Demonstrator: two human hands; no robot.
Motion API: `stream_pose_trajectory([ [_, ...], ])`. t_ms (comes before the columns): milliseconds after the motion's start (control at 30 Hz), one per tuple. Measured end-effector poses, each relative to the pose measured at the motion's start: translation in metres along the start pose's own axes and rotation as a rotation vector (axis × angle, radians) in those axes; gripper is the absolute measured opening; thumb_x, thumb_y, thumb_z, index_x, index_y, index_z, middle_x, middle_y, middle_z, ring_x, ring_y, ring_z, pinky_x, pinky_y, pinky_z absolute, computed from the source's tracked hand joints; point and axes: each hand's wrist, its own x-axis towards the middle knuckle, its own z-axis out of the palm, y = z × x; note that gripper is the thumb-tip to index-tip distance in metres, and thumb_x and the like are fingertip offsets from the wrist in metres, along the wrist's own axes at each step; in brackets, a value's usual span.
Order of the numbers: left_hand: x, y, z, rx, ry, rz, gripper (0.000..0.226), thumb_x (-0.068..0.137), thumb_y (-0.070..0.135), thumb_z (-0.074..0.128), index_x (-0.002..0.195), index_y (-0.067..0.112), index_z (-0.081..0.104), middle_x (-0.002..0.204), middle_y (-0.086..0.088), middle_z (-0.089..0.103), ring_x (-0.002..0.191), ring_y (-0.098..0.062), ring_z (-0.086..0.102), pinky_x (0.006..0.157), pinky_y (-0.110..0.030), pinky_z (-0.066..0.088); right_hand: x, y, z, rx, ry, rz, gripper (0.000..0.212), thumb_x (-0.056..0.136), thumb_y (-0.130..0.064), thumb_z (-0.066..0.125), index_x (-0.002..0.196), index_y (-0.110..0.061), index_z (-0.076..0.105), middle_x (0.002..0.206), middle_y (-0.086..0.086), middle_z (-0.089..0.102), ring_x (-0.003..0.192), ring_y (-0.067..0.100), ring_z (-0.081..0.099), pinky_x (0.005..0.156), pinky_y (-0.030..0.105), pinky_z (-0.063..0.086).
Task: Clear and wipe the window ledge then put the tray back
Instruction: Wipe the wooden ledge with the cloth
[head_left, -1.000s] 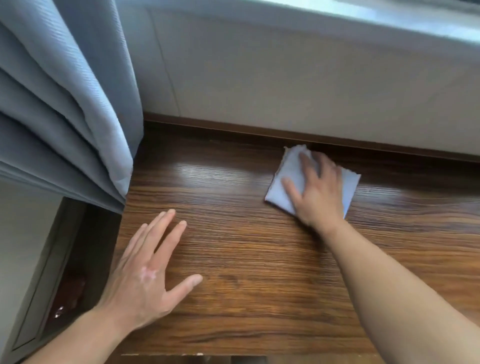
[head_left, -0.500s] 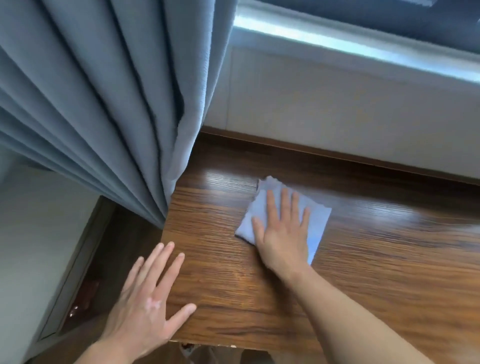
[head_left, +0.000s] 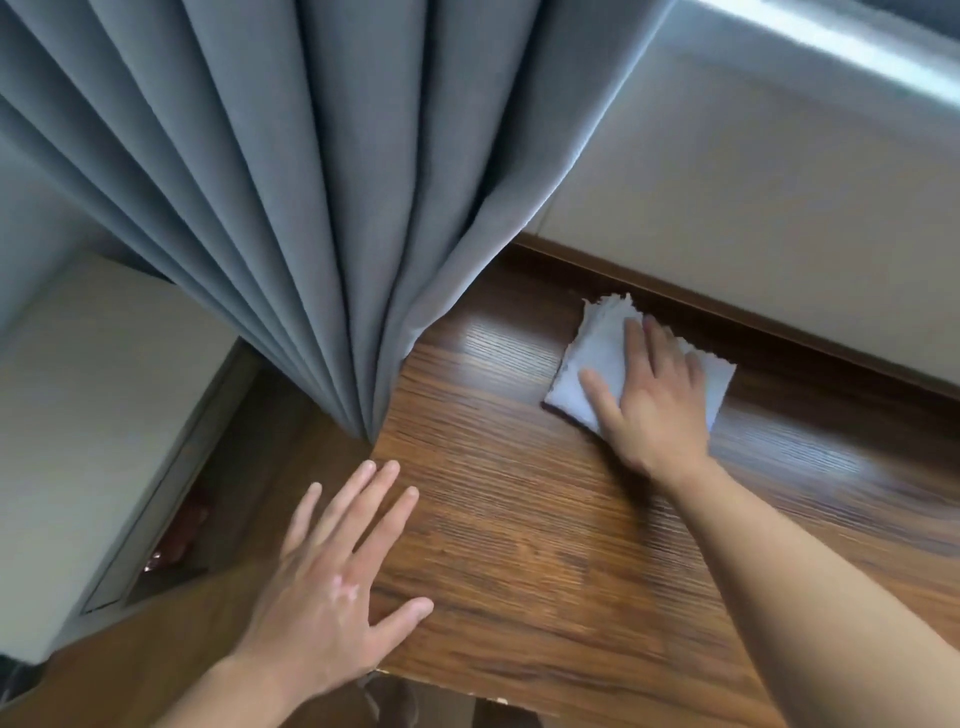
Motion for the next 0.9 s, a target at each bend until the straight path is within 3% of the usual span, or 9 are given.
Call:
stream_pose_trajectory([
  [67,-0.001,-0.001,0.000,-0.009,0.002,-0.004,0.095,0.080,0.075,0.058,0.159,0.027,0.033,0.170,0.003,0.020,0.157,-0.019,0.016,0.117,-0.056,0.021,0.002,-0.035,0.004,0.056,0.030,0.110,0.088,0.095,-0.071,0.019,0.161,-0.012,0.025,0.169,0.011,0.021,0.156,0.030,0.016,0.124,0.058,0.013],
  [133,-0.001,-0.001,-0.001,-0.009,0.000,-0.006,0.095,0.080,0.074,0.061,0.157,0.025,0.036,0.170,0.003,0.019,0.157,-0.019,0.016,0.118,-0.057,0.021,-0.017,-0.074,0.010,0.072,0.025,0.080,0.087,0.095,-0.069,0.022,0.161,-0.012,0.024,0.170,0.010,0.019,0.157,0.030,0.013,0.124,0.060,0.011],
  [267,-0.004,0.000,-0.001,0.000,-0.009,0.012,0.098,0.074,0.073,0.066,0.153,0.019,0.045,0.169,-0.002,0.023,0.156,-0.022,0.021,0.116,-0.056,0.024,-0.102,-0.105,0.018,0.084,0.005,-0.255,0.083,0.098,-0.068,0.033,0.161,-0.014,0.029,0.169,0.010,0.023,0.158,0.032,0.014,0.123,0.062,0.013],
  [400,-0.010,-0.005,-0.002,0.012,-0.040,0.026,0.103,0.066,0.076,0.068,0.150,0.019,0.051,0.167,-0.001,0.028,0.155,-0.020,0.024,0.114,-0.051,0.027,-0.168,-0.043,0.028,0.020,-0.034,-0.498,0.078,0.098,-0.071,0.038,0.156,-0.020,0.042,0.166,0.008,0.032,0.152,0.033,0.032,0.117,0.062,0.022],
  [467,-0.012,-0.009,-0.005,0.010,-0.052,0.033,0.104,0.065,0.078,0.068,0.150,0.020,0.051,0.167,0.000,0.029,0.154,-0.018,0.025,0.114,-0.050,0.027,-0.164,0.002,0.025,-0.019,-0.060,-0.428,0.078,0.098,-0.072,0.034,0.157,-0.021,0.038,0.166,0.008,0.032,0.151,0.030,0.032,0.118,0.059,0.022],
  [533,-0.012,-0.011,-0.006,0.009,-0.060,0.039,0.106,0.065,0.079,0.068,0.151,0.019,0.050,0.167,0.001,0.028,0.154,-0.017,0.025,0.113,-0.049,0.027,-0.144,0.037,0.018,-0.011,-0.109,-0.236,0.078,0.100,-0.073,0.024,0.158,-0.021,0.033,0.166,0.005,0.030,0.151,0.029,0.029,0.118,0.059,0.021],
  [633,-0.012,-0.013,-0.006,0.010,-0.059,0.050,0.107,0.068,0.081,0.064,0.153,0.019,0.046,0.168,0.000,0.025,0.155,-0.017,0.022,0.113,-0.050,0.026,-0.097,0.040,0.007,-0.016,-0.128,-0.060,0.082,0.099,-0.072,0.015,0.161,-0.019,0.027,0.169,0.004,0.024,0.156,0.027,0.019,0.120,0.063,0.019],
  [900,-0.014,-0.009,-0.009,0.005,-0.031,0.034,0.105,0.077,0.080,0.059,0.158,0.018,0.036,0.171,0.001,0.018,0.157,-0.018,0.017,0.117,-0.051,0.021,0.030,-0.095,-0.009,0.070,-0.077,-0.199,0.077,0.098,-0.069,0.021,0.163,-0.027,0.014,0.171,-0.001,0.014,0.158,0.026,0.007,0.122,0.065,0.005],
])
